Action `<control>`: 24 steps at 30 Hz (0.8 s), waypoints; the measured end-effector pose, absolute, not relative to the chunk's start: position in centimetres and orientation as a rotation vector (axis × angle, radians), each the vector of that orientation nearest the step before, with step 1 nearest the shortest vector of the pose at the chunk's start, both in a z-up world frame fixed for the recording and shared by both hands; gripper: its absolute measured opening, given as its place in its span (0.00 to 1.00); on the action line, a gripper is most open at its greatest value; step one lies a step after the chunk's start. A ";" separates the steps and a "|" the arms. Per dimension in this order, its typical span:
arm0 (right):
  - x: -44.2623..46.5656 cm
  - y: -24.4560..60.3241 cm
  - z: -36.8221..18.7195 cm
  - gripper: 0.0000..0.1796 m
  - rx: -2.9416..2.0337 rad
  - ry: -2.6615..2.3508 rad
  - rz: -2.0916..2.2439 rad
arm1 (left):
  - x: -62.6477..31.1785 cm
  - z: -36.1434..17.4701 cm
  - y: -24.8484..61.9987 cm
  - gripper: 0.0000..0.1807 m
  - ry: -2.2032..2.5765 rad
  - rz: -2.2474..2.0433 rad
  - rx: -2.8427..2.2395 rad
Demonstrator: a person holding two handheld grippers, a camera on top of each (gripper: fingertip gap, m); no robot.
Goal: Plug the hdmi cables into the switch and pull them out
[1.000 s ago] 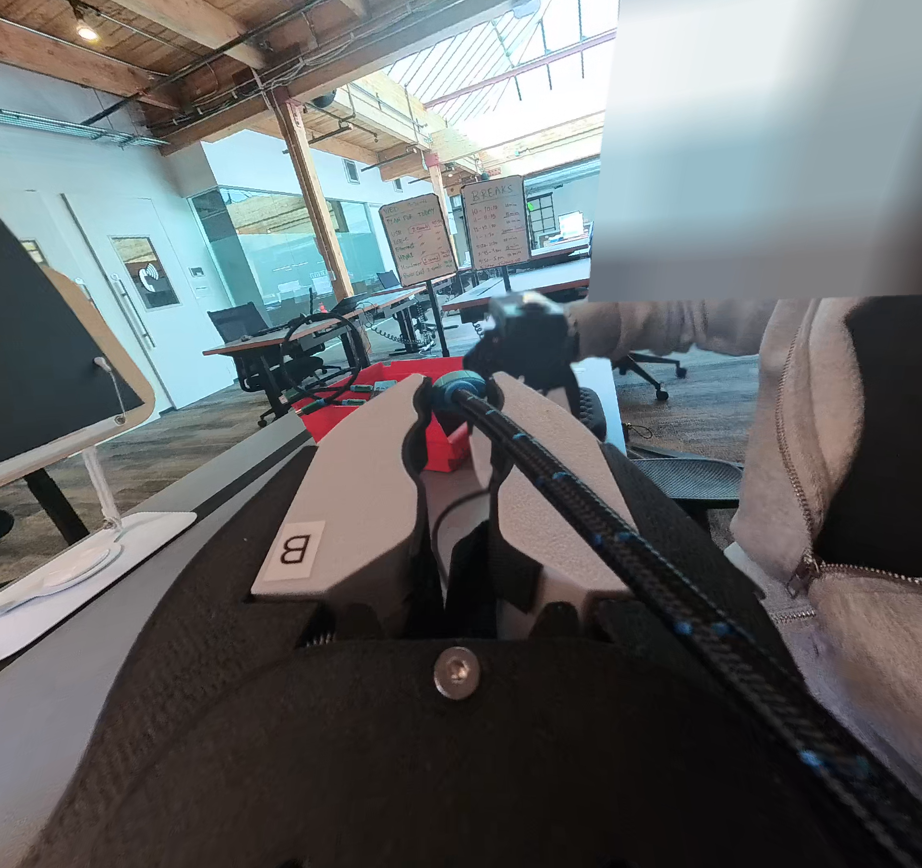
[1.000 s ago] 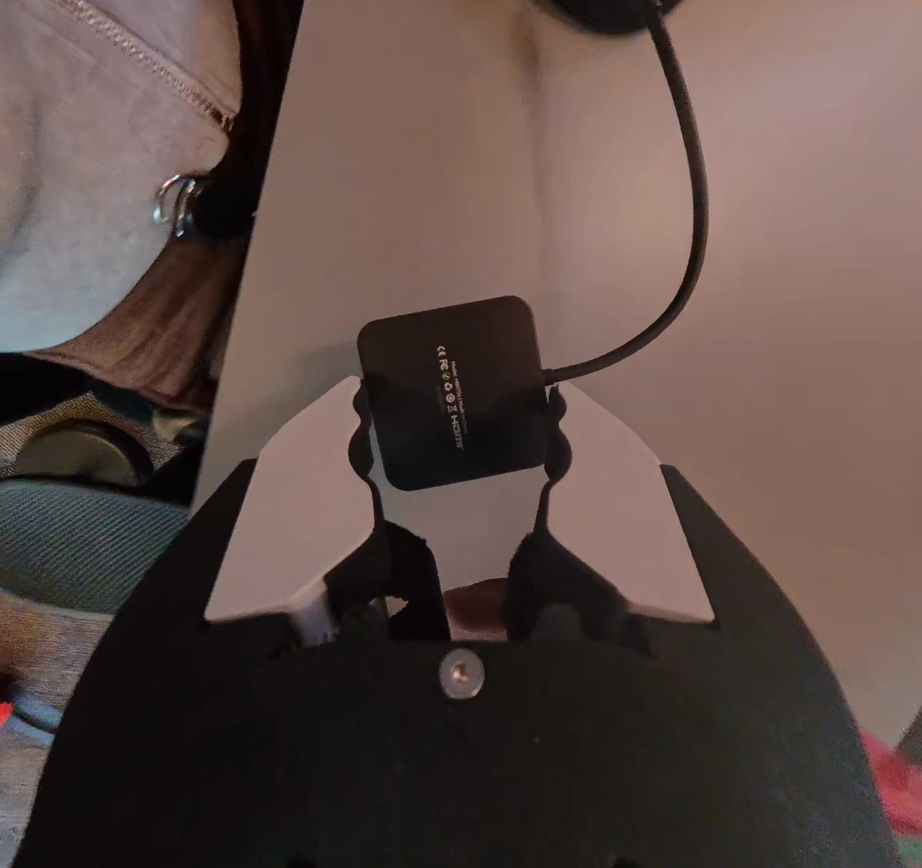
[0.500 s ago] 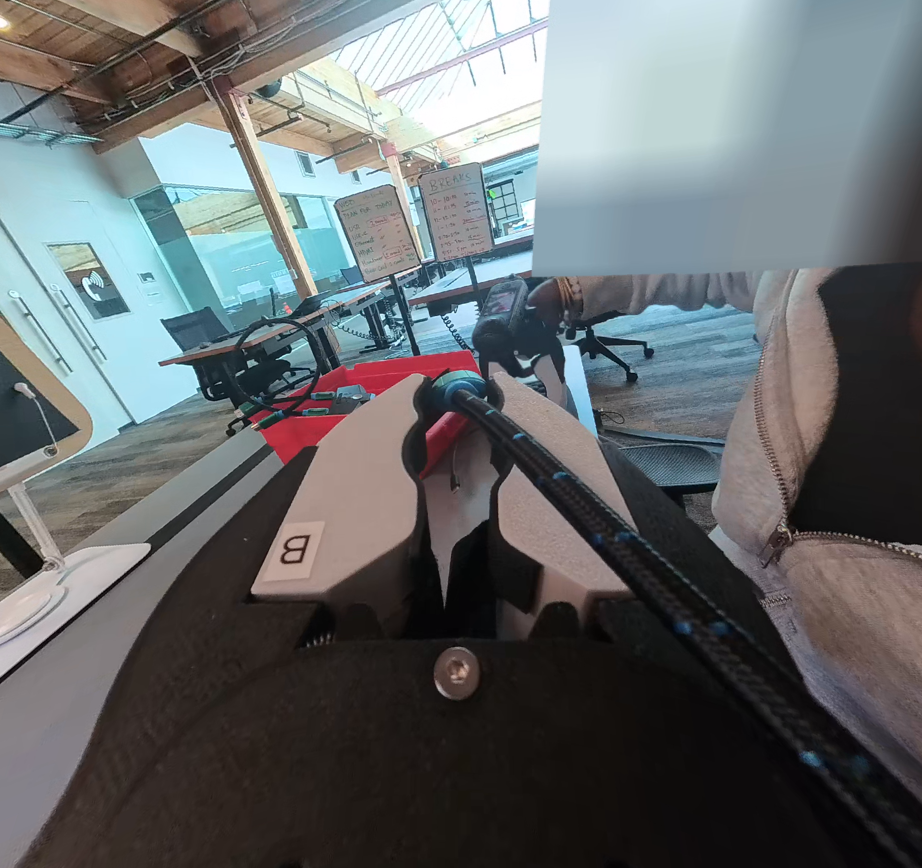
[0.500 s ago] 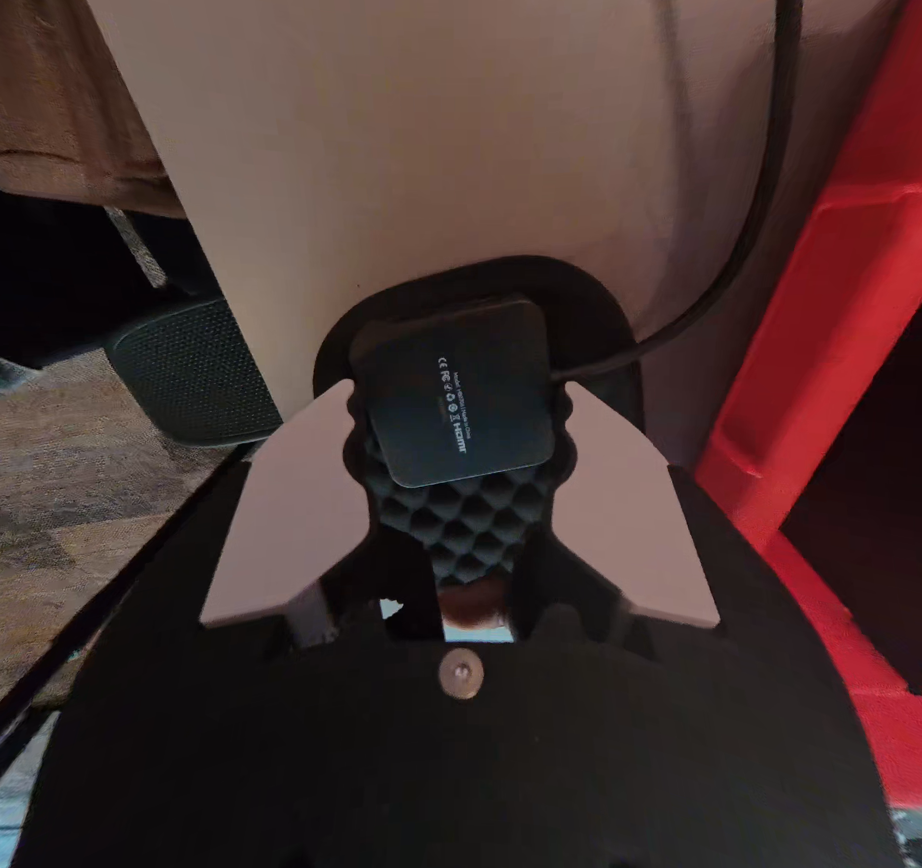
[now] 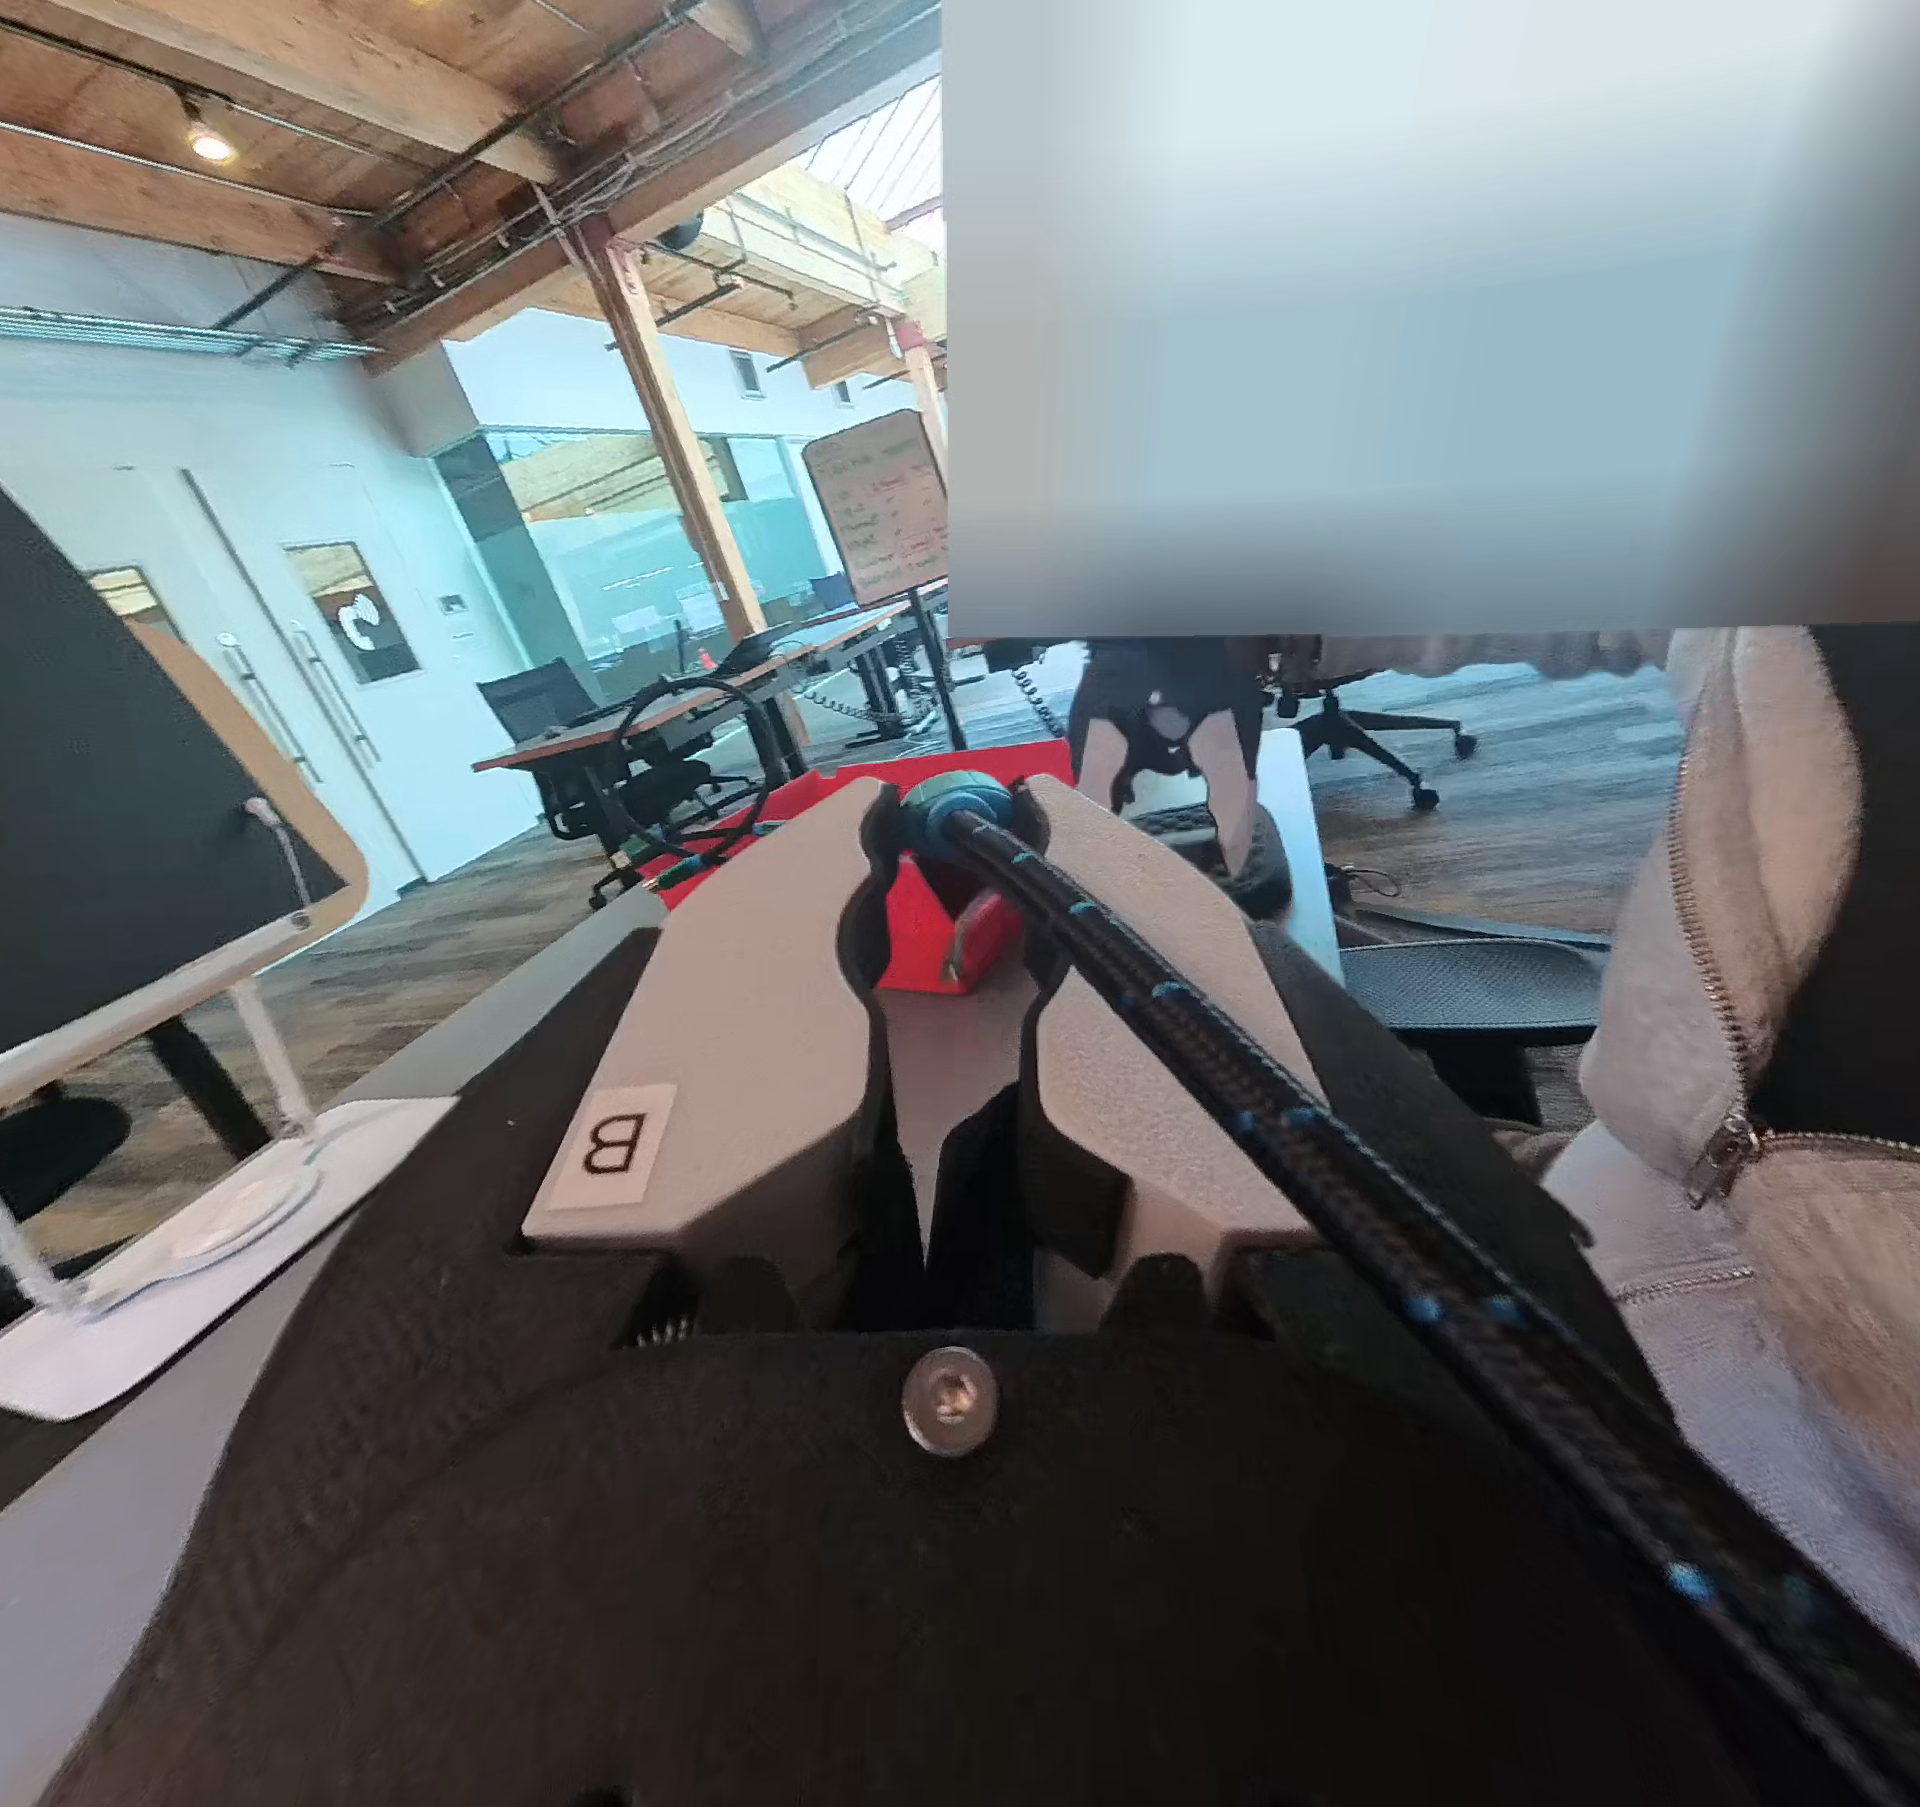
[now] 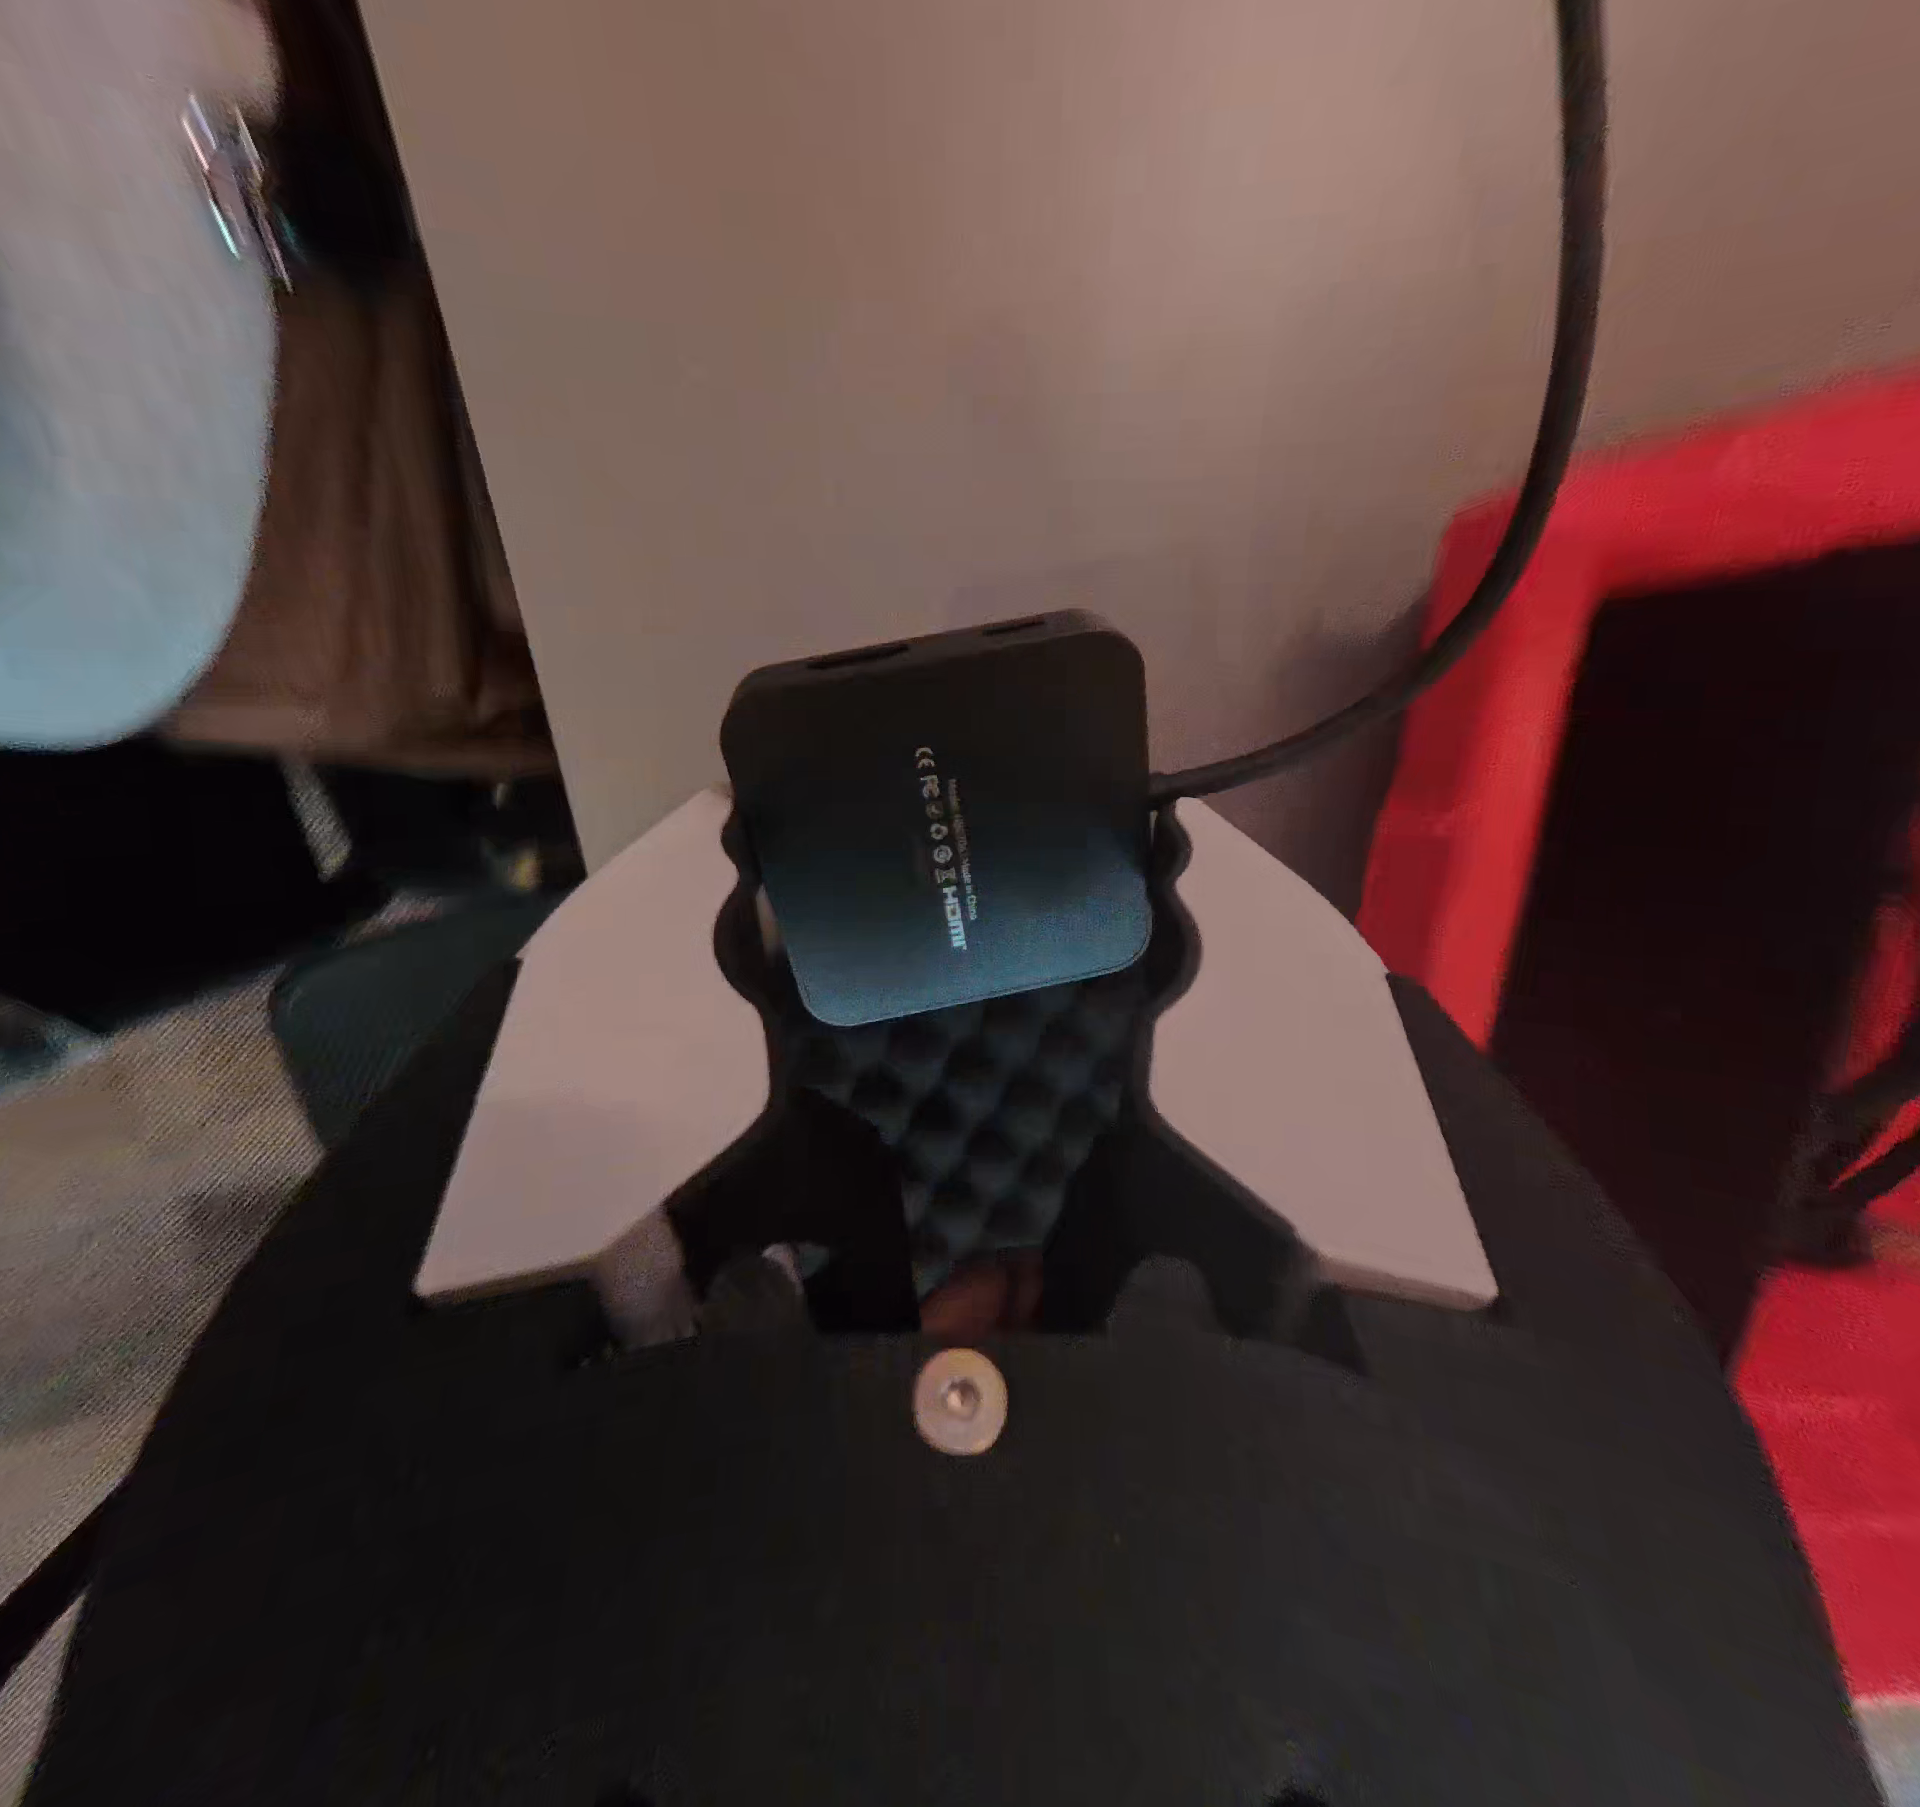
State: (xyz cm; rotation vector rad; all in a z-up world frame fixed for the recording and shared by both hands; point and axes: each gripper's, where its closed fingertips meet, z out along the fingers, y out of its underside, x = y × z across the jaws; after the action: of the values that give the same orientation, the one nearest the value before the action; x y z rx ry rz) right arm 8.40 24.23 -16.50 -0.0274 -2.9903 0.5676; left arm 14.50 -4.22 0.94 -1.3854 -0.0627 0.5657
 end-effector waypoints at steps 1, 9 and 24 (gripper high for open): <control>8.3 22.2 -15.1 0.41 0.018 -2.934 0.676 | 14.3 0.9 -4.4 0.11 -0.073 0.576 -1.390; 8.6 6.2 -8.4 0.41 0.333 -2.718 1.313 | 11.8 -2.3 -4.5 0.11 -0.147 0.685 -1.549; 8.4 -2.1 -8.4 0.41 0.672 -2.649 1.097 | 11.9 -5.0 -3.2 0.11 -0.047 0.721 -1.708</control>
State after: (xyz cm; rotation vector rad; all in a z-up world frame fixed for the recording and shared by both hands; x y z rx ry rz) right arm 8.35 -2.13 -8.44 0.6719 -2.6485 1.0965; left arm 11.89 -3.18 -4.97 -1.7085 -0.0470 0.7213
